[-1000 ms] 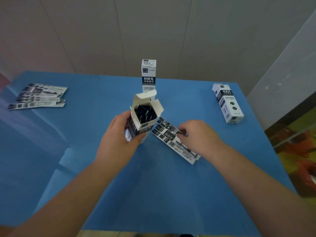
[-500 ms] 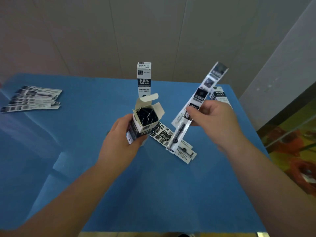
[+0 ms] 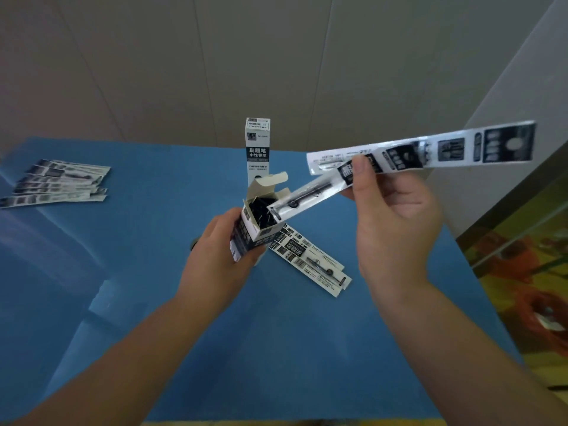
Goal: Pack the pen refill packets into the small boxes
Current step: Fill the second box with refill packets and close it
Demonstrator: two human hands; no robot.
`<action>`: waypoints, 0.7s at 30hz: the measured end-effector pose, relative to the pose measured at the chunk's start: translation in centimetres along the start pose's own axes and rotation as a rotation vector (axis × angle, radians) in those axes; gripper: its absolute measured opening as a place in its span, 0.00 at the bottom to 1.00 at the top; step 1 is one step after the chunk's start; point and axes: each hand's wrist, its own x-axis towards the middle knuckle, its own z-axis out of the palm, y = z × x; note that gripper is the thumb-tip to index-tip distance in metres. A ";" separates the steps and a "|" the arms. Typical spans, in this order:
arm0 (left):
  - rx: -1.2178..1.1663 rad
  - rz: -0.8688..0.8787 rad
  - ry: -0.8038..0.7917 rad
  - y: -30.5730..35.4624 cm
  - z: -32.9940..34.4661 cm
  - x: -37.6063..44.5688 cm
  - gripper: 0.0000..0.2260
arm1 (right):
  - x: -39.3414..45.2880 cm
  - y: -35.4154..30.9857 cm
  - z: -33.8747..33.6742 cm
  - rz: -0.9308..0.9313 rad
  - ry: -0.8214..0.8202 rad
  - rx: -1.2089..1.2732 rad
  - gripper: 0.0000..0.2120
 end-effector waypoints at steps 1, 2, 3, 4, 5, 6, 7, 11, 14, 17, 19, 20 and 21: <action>0.004 0.001 0.001 0.0 0.0 0.0 0.26 | -0.2 0.2 0.4 -0.012 -0.003 -0.007 0.04; 0.002 0.001 0.001 -0.1 0.0 0.0 0.26 | -0.5 0.4 0.7 -0.027 -0.017 -0.016 0.03; -0.003 0.001 0.000 -0.1 -0.1 0.0 0.26 | -0.7 0.6 1.0 -0.048 -0.040 -0.036 0.02; -0.010 0.003 -0.002 -0.1 -0.1 0.1 0.26 | -1.0 0.8 1.2 -0.070 -0.070 -0.064 0.02; -0.014 0.005 -0.002 -0.2 -0.1 0.1 0.26 | -1.2 0.9 1.3 -0.088 -0.105 -0.093 0.03; -0.016 0.005 -0.002 -0.2 -0.1 0.2 0.26 | -1.4 1.0 1.3 -0.100 -0.140 -0.114 0.03; -0.016 0.003 -0.001 -0.2 -0.1 0.2 0.26 | -1.5 1.1 1.3 -0.105 -0.174 -0.124 0.03; 0.002 0.006 0.012 -0.1 0.0 0.3 0.27 | -1.3 1.1 1.2 -0.088 -0.280 -0.156 0.03; 0.004 0.020 0.013 0.1 0.1 0.4 0.26 | -0.6 1.0 1.4 0.018 -0.428 -0.225 0.04; -0.006 0.025 0.017 0.1 0.1 0.4 0.26 | 0.0 1.1 2.0 0.098 -0.510 -0.362 0.06; -0.014 0.021 0.018 0.0 0.2 0.4 0.26 | 0.4 1.1 2.4 0.141 -0.544 -0.433 0.09; -0.016 0.021 0.018 0.0 0.1 0.4 0.26 | 0.6 1.0 2.7 0.149 -0.556 -0.463 0.10; -0.018 0.021 0.018 0.0 0.1 0.4 0.26 | 0.7 1.0 2.8 0.148 -0.564 -0.491 0.12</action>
